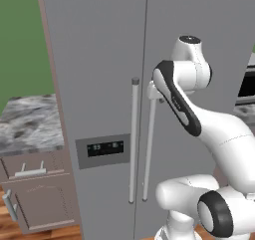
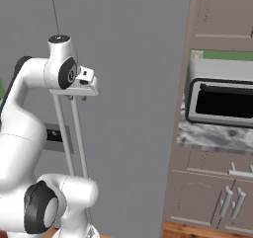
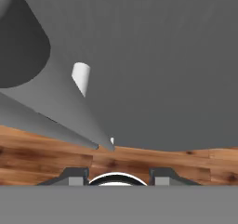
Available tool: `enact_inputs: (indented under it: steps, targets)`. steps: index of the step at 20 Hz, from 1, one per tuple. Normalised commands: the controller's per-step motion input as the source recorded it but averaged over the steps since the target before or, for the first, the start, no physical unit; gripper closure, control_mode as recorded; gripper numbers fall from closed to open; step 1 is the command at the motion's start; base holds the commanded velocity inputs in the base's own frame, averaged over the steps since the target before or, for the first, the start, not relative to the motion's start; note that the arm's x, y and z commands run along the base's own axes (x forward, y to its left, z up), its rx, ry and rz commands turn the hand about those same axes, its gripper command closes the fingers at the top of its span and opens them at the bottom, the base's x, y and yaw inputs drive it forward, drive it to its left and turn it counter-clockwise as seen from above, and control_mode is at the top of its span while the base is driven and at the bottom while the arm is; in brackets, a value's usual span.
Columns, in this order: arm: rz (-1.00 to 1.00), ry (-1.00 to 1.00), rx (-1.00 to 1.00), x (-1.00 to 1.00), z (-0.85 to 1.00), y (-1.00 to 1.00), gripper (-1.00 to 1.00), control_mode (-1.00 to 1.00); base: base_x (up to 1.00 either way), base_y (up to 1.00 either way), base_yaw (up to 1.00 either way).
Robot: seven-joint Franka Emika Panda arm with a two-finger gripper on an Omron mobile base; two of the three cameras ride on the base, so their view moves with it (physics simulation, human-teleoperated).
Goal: Open the freezer door, pick up the ice cube tray from the freezer, and place it on the dining counter.
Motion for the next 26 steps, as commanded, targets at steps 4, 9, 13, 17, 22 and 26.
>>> enact_inputs:
  steps: [4,9,13,17,22,26]
  targets:
    - [0.0,0.04,0.0,-0.01,0.0,0.0,-1.0,-1.0,0.0,0.0,0.0]
    - [-0.05,0.04,0.0,-0.46,0.0,-0.05,-1.0,-1.0,0.0,0.0,0.0]
    - [-0.12,0.0,0.0,-0.75,-0.02,-0.19,-1.0,-1.0,0.0,0.0,0.0]
    - [-0.1,0.0,0.0,-0.52,-0.03,-0.26,-1.0,-1.0,0.0,0.0,0.0]
    - [-0.03,0.0,0.0,-0.24,-0.05,-0.15,-1.0,-1.0,0.0,0.0,0.0]
    - [0.0,0.0,0.0,-0.15,-0.02,-0.02,-1.0,-1.0,0.0,0.0,0.0]
